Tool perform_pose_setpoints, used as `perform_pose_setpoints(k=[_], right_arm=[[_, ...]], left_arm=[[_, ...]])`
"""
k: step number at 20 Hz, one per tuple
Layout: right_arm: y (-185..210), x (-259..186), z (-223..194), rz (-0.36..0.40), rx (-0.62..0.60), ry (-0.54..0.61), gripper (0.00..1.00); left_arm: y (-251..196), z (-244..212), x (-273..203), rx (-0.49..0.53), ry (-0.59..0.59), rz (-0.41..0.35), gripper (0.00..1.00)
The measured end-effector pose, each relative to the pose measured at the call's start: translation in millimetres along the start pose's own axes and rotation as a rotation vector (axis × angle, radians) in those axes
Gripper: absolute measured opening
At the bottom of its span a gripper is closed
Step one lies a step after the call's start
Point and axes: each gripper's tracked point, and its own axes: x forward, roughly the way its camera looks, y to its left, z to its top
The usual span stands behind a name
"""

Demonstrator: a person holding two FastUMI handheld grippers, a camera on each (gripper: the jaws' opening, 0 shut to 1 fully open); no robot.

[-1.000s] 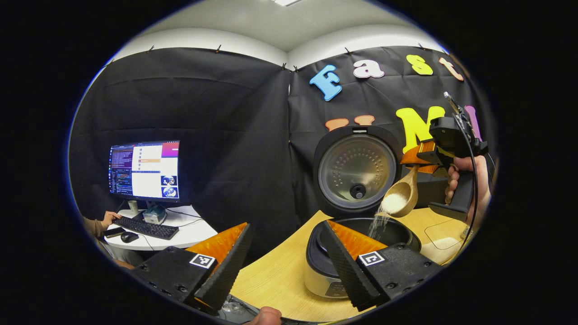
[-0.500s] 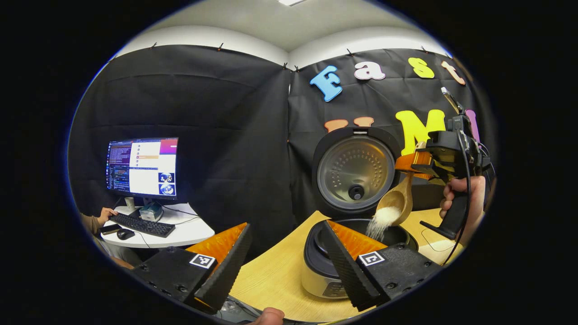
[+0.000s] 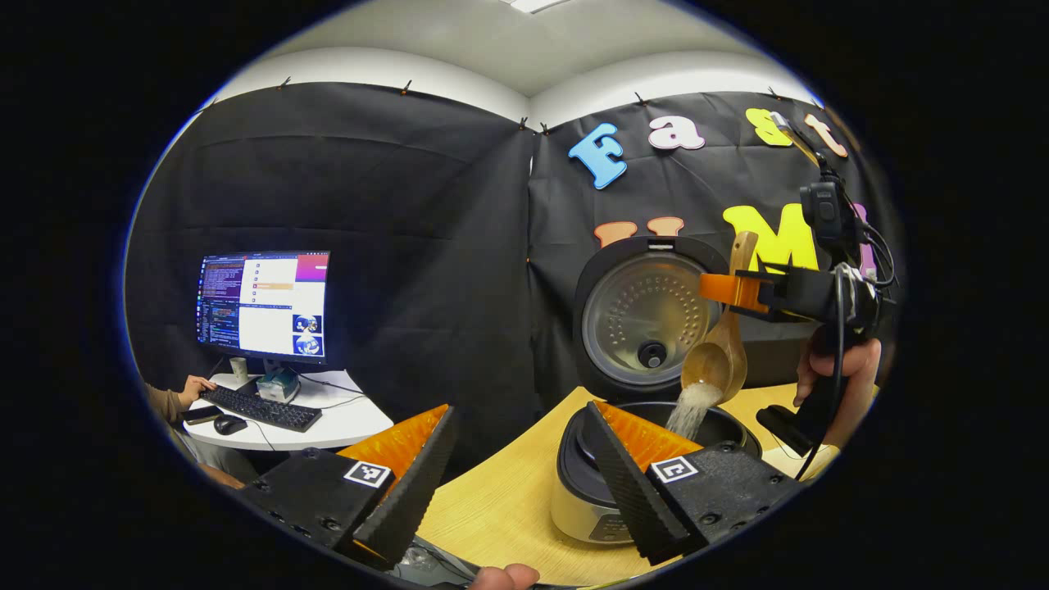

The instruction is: Close the left gripper, press the button to open the rice cooker; take a wooden spoon from the chopstick holder with the right hand, scoop a spoonful of rice and pour it into the rice cooker, then put the wooden spoon back into the chopstick holder.

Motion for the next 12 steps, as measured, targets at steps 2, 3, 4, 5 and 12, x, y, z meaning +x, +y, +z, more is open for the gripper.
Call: perform_pose_setpoints(k=[2, 3, 4, 5, 12], right_arm=[[14.6, -3.6, 7.3, 0.026, -0.096, -0.038, 0.0], [20.7, -6.2, 11.9, 0.038, -0.142, -0.061, 0.0], [23.7, -7.1, 14.0, 0.045, -0.176, -0.078, 0.0], [27.2, -9.2, 14.1, 0.052, -0.194, -0.088, 0.0], [17.5, -3.7, 20.4, 0.057, -0.21, -0.105, 0.01]], left_arm=[[-1.7, 3.1, -1.3, -0.004, -0.014, -0.002, 0.99], [-2.6, 4.1, -1.9, -0.002, -0.017, -0.007, 0.99], [-1.9, 4.9, -2.8, -0.001, -0.02, -0.005, 0.99], [-0.9, 4.0, -2.7, 0.001, -0.02, -0.002, 0.99], [-4.0, 8.2, -5.1, 0.002, -0.031, -0.002, 0.99]])
